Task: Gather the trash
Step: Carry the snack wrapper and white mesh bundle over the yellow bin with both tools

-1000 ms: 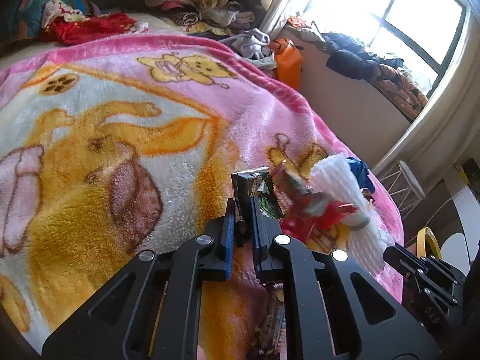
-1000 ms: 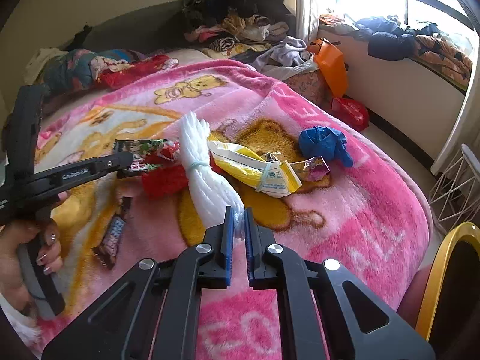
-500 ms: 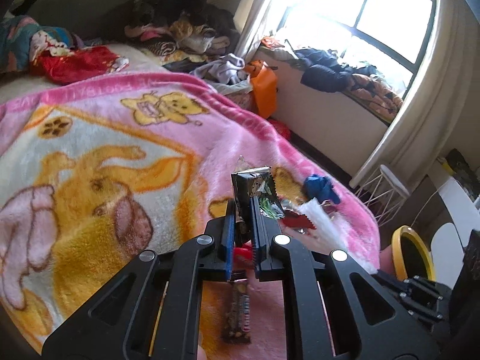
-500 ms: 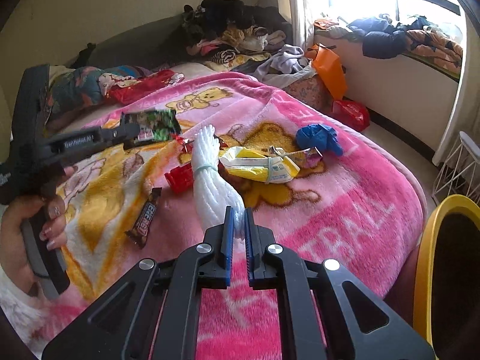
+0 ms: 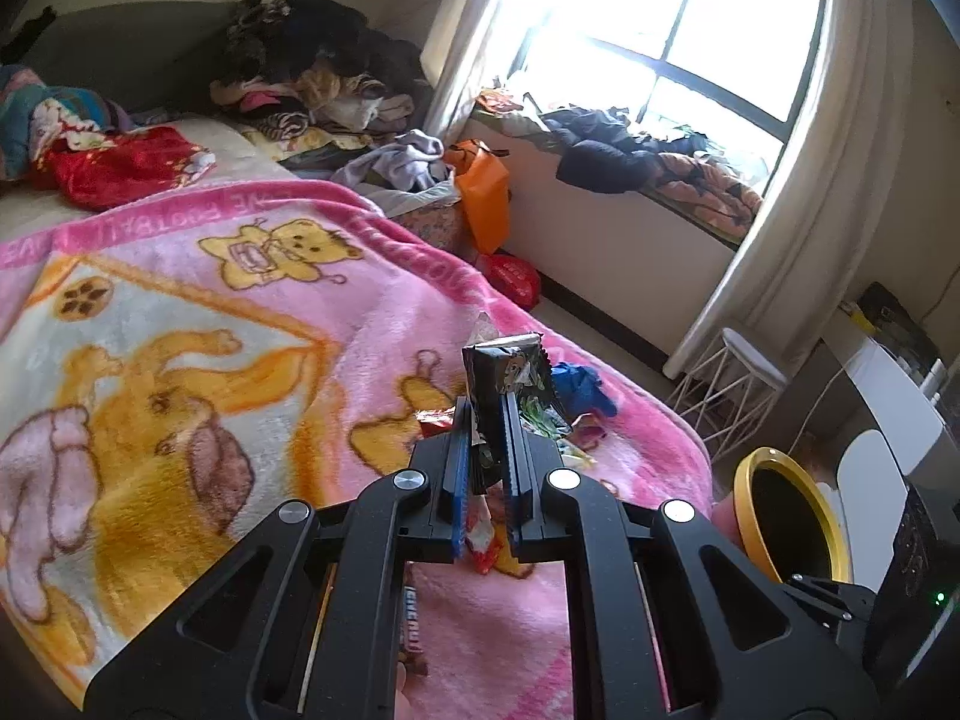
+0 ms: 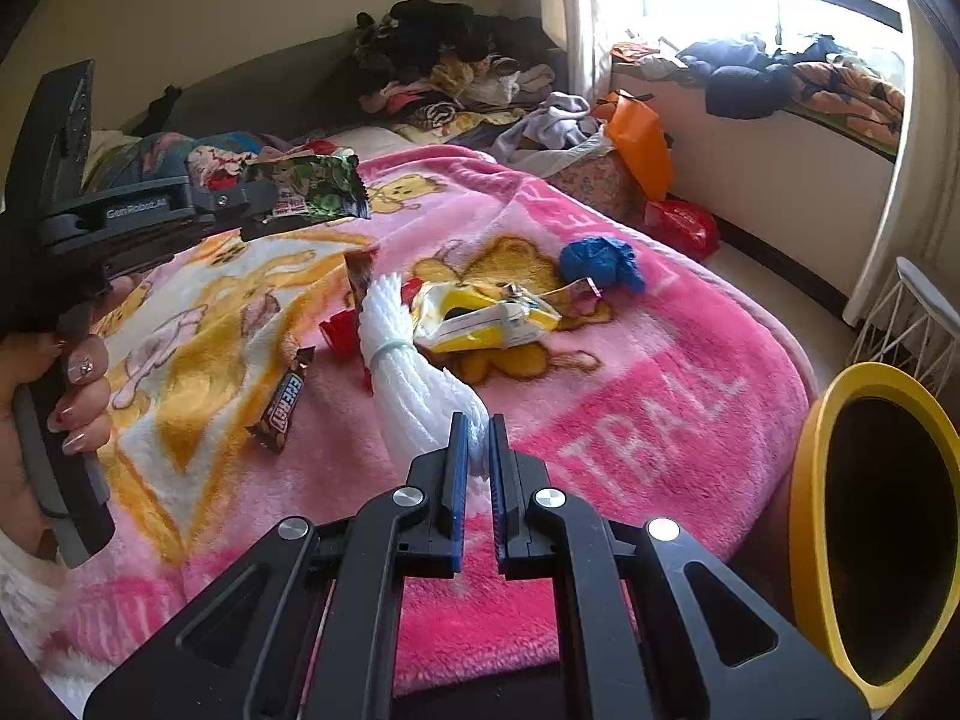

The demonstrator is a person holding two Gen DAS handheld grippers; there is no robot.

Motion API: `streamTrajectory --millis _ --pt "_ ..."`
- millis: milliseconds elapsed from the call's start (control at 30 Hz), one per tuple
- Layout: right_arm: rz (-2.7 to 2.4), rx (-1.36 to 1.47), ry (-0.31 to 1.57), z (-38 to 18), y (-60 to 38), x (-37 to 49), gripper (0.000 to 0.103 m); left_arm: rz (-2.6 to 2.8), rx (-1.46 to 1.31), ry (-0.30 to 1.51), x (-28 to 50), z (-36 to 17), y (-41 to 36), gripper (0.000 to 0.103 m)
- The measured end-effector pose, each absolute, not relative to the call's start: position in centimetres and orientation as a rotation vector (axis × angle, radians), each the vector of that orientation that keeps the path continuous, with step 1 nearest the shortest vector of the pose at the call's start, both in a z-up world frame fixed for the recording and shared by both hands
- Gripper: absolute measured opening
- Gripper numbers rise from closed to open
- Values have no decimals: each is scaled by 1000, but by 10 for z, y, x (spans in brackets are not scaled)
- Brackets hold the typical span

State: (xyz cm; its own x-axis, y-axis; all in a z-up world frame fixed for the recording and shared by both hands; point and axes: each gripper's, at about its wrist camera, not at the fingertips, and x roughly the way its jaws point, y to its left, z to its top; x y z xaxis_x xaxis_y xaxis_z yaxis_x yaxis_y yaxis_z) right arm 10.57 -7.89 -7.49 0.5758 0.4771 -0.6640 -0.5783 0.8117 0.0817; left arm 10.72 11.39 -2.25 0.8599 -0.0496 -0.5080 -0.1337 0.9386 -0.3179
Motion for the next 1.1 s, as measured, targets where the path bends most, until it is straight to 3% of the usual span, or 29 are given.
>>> streamTrajectory --millis 1100 --pt "497 19 604 -28 -166 93 7 -89 -310 501 99 2 62 6"
